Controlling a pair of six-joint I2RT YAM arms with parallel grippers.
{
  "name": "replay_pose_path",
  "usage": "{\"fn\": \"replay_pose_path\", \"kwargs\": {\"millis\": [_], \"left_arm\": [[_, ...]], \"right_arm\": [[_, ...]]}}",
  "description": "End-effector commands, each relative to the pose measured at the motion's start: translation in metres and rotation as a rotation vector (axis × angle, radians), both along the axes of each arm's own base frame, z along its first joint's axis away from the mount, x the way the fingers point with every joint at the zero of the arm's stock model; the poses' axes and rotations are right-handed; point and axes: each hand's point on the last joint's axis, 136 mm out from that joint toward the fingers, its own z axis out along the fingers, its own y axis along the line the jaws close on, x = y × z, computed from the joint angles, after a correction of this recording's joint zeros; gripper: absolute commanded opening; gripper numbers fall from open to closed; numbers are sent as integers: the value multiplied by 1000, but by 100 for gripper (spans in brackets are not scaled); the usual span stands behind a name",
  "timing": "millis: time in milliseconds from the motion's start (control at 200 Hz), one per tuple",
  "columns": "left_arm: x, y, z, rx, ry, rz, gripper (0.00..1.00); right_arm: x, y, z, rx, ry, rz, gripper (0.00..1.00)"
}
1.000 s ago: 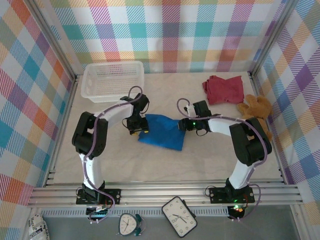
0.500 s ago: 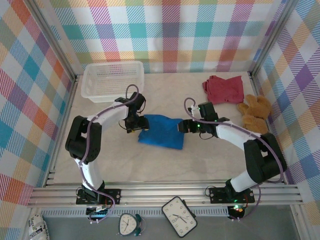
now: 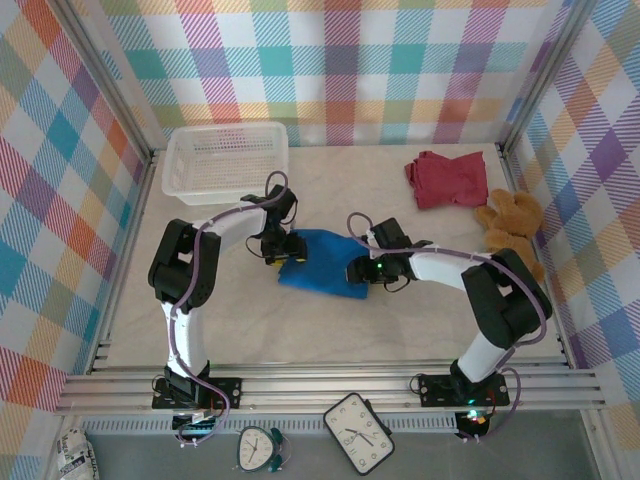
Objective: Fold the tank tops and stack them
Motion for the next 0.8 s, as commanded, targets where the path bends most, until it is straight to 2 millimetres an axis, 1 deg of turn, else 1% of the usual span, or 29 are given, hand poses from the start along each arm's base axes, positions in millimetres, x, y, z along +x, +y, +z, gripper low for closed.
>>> {"fn": "replay_pose_path", "kwargs": {"millis": [0, 55, 125, 235, 340, 415, 530, 640, 705, 770, 795], "left_arm": [[-12, 2, -20, -4, 62, -17, 49], [-15, 3, -24, -5, 78, -18, 44], [-20, 1, -28, -17, 95, -22, 35], [-22, -5, -26, -45, 106, -25, 18], [-20, -11, -18, -67, 97, -26, 7], [-19, -17, -12, -81, 90, -36, 0], [-14, -18, 0, -78, 68, -38, 0], [-7, -20, 17, -89, 37, -36, 0], [-1, -28, 31, -118, 13, -35, 0], [7, -40, 43, -151, -15, -42, 0], [11, -45, 47, -160, -24, -45, 0]], "right_arm": [[0, 14, -21, -29, 3, 32, 53], [-3, 17, -25, -32, 10, 38, 47], [-3, 20, -24, -28, 4, 46, 40], [3, 22, -10, -20, -37, 40, 26], [10, 23, 6, -21, -81, 45, 18], [13, 23, 12, -22, -96, 47, 14], [17, 17, 19, -15, -109, 41, 5], [26, 3, 34, -14, -143, 28, 0], [33, -5, 43, -9, -165, 23, 0], [42, -13, 53, 16, -185, 15, 0], [47, -19, 56, 20, -187, 5, 0]]}}
